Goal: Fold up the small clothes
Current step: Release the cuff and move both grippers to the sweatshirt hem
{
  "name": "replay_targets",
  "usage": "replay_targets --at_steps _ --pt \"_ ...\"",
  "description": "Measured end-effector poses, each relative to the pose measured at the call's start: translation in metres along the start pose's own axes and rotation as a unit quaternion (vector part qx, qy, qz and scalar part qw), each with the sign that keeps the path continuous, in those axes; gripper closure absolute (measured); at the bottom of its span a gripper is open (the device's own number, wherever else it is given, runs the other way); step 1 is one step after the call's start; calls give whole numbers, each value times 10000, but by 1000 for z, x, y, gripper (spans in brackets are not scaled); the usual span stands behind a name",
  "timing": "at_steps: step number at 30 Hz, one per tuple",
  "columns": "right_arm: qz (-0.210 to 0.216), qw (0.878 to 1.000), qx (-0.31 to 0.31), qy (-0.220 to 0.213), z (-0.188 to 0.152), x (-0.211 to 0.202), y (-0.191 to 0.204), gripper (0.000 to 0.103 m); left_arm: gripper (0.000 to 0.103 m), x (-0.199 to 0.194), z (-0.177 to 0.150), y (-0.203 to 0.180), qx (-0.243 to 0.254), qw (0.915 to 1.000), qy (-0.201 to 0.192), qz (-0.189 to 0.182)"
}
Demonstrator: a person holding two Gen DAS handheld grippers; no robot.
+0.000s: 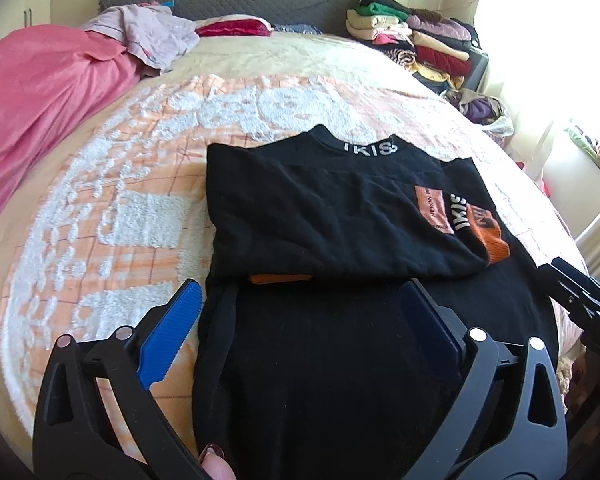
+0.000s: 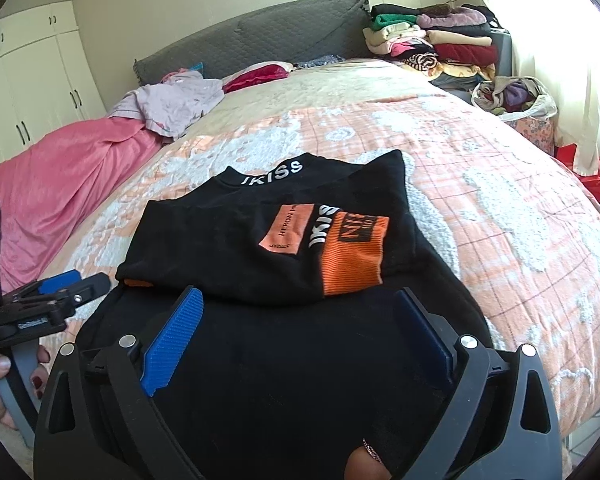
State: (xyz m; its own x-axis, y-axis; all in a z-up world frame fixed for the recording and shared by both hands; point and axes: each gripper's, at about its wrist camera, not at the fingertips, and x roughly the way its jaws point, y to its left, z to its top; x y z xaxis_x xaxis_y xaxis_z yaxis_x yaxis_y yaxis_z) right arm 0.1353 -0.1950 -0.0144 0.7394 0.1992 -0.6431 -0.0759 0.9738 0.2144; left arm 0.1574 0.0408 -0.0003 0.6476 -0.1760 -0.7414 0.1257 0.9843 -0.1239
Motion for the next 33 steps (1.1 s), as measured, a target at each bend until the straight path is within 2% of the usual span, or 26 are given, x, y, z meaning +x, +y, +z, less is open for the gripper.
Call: replay_targets --at_steps 5,16,33 --pt "-32 10000 -13 -77 -3 -13 -4 7 10 -15 -5 2 25 9999 -115 57" --pt "-78 9998 -25 -163 -13 -35 -14 7 10 -26 -23 13 -14 9995 -50 312" --pt "-238 9997 24 102 -51 -54 -34 7 10 -38 -59 38 -242 9978 143 601"
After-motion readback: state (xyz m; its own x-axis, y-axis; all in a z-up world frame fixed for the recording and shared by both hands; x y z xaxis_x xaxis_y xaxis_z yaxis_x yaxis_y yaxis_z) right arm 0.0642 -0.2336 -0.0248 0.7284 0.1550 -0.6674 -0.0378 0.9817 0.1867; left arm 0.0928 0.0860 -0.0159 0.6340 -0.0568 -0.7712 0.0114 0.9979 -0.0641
